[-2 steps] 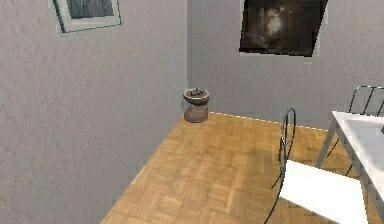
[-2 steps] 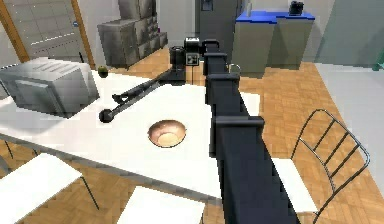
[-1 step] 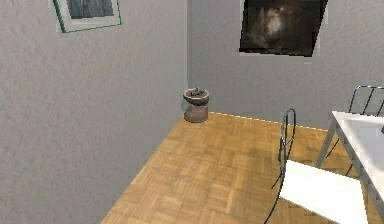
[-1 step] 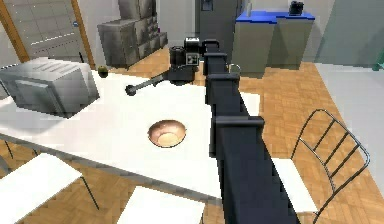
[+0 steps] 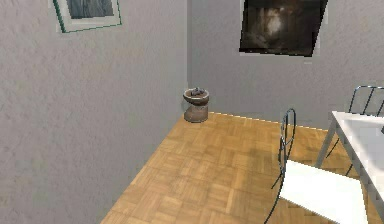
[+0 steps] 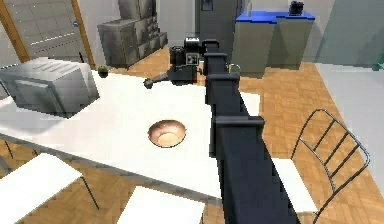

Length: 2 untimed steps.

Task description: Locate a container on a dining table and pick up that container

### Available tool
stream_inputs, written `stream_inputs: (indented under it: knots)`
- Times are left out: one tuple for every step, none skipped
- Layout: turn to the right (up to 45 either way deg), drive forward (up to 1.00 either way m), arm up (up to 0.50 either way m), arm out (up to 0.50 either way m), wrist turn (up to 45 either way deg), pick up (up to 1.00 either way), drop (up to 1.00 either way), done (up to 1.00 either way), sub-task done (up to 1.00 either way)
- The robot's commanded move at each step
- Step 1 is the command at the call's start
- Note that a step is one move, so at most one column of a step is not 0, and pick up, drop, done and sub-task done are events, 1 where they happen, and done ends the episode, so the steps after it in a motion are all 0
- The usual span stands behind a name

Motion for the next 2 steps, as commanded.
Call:
stream_inputs:
  knots:
    - [0.0,0.00,-0.28,0.00,0.0,0.00,0.00,0.00,0.00]
    - [0.0,0.00,0.00,0.00,0.0,1.00,0.00,0.00,0.00]
